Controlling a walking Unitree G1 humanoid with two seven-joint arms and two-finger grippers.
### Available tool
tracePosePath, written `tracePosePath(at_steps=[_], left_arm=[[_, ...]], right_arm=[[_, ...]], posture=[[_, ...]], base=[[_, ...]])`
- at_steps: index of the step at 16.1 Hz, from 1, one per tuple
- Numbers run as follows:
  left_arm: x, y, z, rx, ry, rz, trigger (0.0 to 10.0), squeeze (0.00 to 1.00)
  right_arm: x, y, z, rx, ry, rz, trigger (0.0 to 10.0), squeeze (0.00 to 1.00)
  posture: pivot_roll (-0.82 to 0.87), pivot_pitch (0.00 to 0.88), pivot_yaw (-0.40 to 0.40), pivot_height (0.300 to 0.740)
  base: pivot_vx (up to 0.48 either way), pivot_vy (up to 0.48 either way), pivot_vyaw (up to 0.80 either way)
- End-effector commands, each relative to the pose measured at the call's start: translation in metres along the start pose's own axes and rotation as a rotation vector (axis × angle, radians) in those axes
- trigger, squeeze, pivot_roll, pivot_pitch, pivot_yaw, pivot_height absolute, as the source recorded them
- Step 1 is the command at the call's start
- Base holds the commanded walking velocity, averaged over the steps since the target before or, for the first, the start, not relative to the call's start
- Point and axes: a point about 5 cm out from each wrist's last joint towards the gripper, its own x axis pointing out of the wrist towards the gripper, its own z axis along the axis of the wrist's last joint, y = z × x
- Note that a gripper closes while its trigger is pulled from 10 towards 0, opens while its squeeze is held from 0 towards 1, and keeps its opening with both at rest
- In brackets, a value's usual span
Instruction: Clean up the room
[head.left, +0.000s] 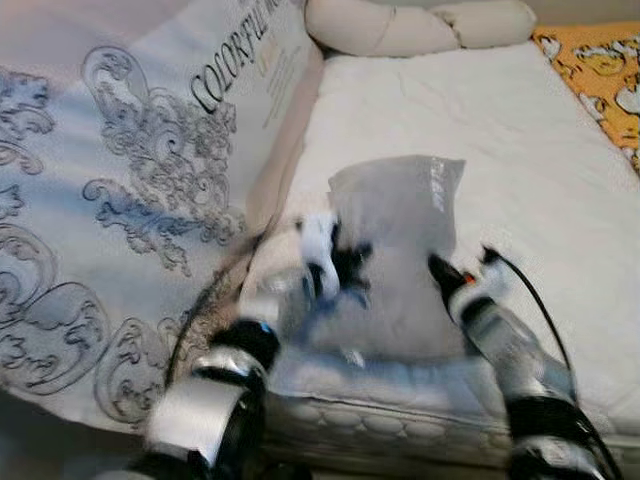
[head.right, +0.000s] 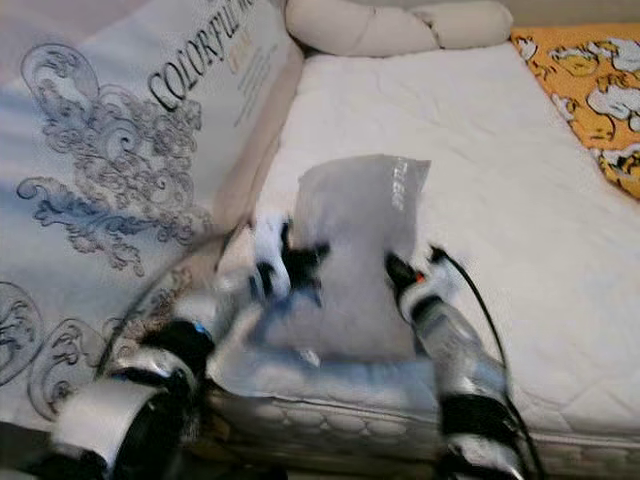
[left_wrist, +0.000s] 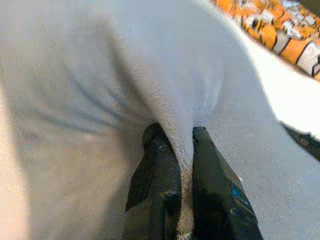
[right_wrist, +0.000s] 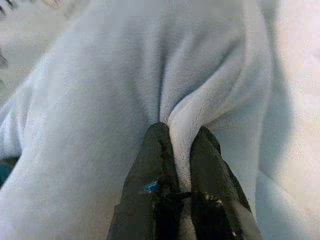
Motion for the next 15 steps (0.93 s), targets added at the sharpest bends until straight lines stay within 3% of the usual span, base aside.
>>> tracePosePath(at_steps=[1,4,8,9,12,14,15], left_arm=[[0.002,-0.006,0.033,0.087,-0.080,-0.056,0.0,0.00],[-0.018,0.009,0.076,0.202,-0.173,-0.007,0.0,0.00],[-0.046,0.022,0.097,0.319,-0.206,0.097,0.0,0.00],[-0.050,0.022,0.096,0.340,-0.196,0.114,0.0,0.00],[-0.060,0.025,0.081,0.414,-0.137,0.206,0.0,0.00],[-0.060,0.031,0.065,0.446,-0.110,0.259,0.0,0.00],[-0.057,0.035,0.053,0.463,-0.101,0.297,0.0,0.00]], right_arm=[[0.013,0.024,-0.007,0.001,0.023,0.067,0.0,0.00],[0.033,0.049,-0.018,-0.009,0.065,0.096,0.0,0.00],[0.054,0.068,-0.028,-0.048,0.122,0.061,0.0,0.00],[0.056,0.071,-0.031,-0.079,0.143,0.054,10.0,0.00],[0.060,0.079,-0.046,-0.153,0.229,0.031,10.0,0.00],[0.057,0.074,-0.056,-0.164,0.253,-0.016,10.0,0.00],[0.054,0.068,-0.063,-0.162,0.271,-0.043,10.0,1.00]], posture=[[-0.10,0.000,0.151,0.740],[-0.06,0.000,0.139,0.740],[-0.01,0.000,0.128,0.740],[0.00,0.000,0.127,0.740],[0.06,0.000,0.122,0.740],[0.09,0.000,0.116,0.740],[0.10,0.000,0.112,0.740]], base=[[0.000,0.000,0.00],[0.000,0.000,0.00],[0.000,0.000,0.00],[0.000,0.000,0.00],[0.000,0.000,0.00],[0.000,0.000,0.00],[0.000,0.000,0.00]])
